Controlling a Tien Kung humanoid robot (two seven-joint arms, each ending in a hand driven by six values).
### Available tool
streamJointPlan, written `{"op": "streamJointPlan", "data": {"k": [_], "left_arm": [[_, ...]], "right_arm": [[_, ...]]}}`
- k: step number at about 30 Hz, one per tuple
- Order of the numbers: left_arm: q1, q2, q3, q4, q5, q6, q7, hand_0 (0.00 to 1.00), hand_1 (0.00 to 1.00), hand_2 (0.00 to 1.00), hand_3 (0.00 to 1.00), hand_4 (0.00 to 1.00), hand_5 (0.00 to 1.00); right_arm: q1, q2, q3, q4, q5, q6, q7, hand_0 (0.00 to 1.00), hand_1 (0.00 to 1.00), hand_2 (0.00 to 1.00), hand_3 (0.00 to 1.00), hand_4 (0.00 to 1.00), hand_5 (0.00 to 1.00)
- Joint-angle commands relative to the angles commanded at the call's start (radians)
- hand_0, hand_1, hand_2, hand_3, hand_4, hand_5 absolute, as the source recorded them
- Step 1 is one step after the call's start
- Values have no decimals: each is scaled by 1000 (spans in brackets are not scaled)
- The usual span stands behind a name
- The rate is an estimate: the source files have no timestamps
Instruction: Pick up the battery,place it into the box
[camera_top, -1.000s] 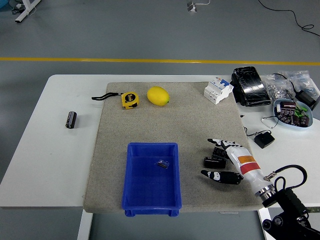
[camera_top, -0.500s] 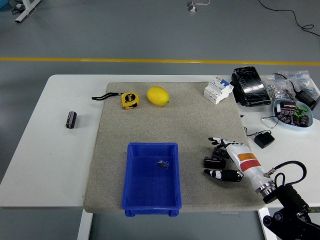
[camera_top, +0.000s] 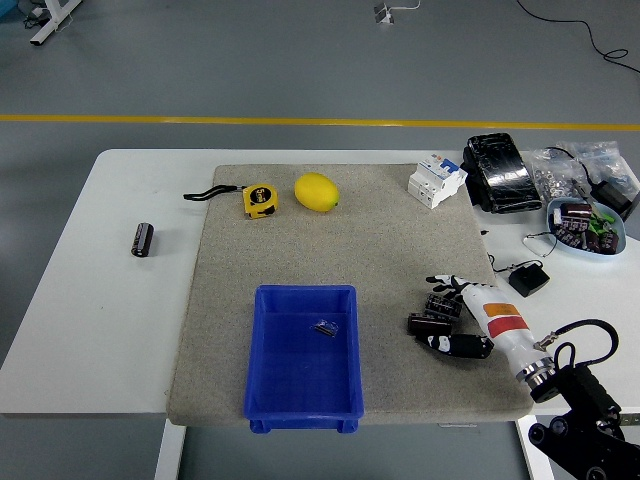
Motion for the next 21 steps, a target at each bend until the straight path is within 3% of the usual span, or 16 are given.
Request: {"op": "streamJointPlan", "data": {"k": [8,9,14,15,20,21], "left_arm": [[-2,-1,4,0,-3,1,-1,677,631,680,621,614,701],[-2,-1,5,-1,-4,1,-2,677,632,681,621,614,700],[-3,-1,7,-1,-4,0,-2,677,632,681,621,614,700],[-3,-1,7,-1,-4,0,-2,677,633,681,621,615,700],[-4,-1,8,-1,-3,0,-3,677,633,681,621,615,700],[-4,-2,7,-1,-3,0,-3,677,636,681,621,615,699]], "right_arm": [[6,7,-20,-24,33,0,12,410,543,626,738,998,355],[7,8,-21,-25,37,0,15,317,479,528,610,998,298],[15,8,-29,-30,50,0,15,317,479,528,610,998,298],[16,8,-32,-30,52,0,14,257,417,470,509,958,256],[19,10,-39,-34,59,0,14,257,417,470,509,958,256],[18,10,-42,-36,61,0,15,205,383,448,480,917,240]]}}
